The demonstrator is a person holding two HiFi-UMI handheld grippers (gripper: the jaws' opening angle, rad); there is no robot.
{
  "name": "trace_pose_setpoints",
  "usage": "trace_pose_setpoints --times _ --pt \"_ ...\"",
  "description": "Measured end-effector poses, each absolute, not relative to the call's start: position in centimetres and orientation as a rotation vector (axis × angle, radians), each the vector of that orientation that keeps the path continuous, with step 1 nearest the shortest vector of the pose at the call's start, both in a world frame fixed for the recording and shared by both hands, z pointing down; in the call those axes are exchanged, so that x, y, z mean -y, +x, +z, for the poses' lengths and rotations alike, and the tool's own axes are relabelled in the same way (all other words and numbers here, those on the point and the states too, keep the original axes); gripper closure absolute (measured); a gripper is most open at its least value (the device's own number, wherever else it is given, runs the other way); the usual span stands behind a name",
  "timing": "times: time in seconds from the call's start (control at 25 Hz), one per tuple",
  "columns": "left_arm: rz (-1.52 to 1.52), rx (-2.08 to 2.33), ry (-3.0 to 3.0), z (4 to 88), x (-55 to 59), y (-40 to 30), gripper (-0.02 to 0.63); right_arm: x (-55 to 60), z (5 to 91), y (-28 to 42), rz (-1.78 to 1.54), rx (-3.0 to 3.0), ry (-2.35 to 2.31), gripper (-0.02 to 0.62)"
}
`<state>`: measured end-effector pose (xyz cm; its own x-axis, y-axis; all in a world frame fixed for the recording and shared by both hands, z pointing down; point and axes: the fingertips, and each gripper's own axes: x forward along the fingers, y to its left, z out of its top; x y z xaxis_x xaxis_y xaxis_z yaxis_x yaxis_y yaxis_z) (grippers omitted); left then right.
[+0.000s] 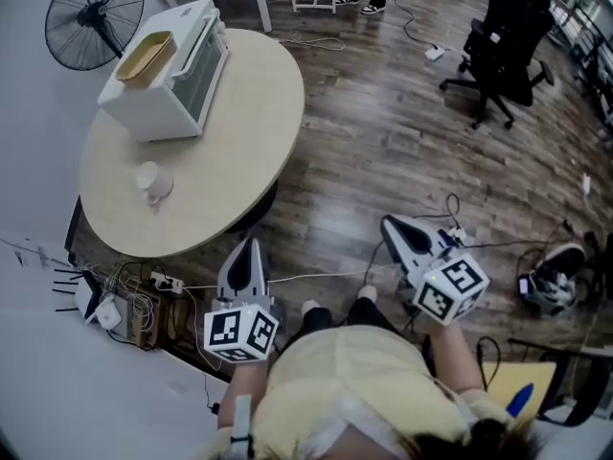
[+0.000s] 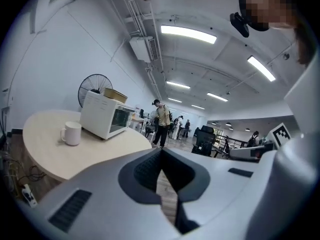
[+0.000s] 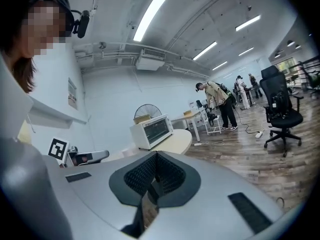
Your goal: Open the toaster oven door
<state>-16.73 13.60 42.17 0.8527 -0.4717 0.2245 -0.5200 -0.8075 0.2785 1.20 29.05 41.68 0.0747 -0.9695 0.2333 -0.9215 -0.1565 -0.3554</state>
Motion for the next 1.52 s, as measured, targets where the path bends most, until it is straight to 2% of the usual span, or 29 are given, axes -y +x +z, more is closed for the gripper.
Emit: trace_pose_setpoints --times 0.28,0.68,1.0,1.52 --pt "0.205 0.822 2.641 43.2 -10.2 -23.8 0.604 -24.9 41.4 -2.3 -0.633 -1.96 -2.186 0.594" --pt "0.221 0.834 2.644 43.6 -7.4 -29.0 0.604 -20.1 41.5 -7.4 -0.635 -2.064 -2.168 0.592" --pt "0.214 0.839 2.635 44.0 -5.9 -30.2 0.604 -18.2 41.2 -9.4 -0.652 -2.158 -2.159 0.592" --pt "0.197 0.96 2.617 43.5 -2.4 -28.4 0.604 -12.1 41.1 -6.4 -0.626 -2.23 -2.052 0.592"
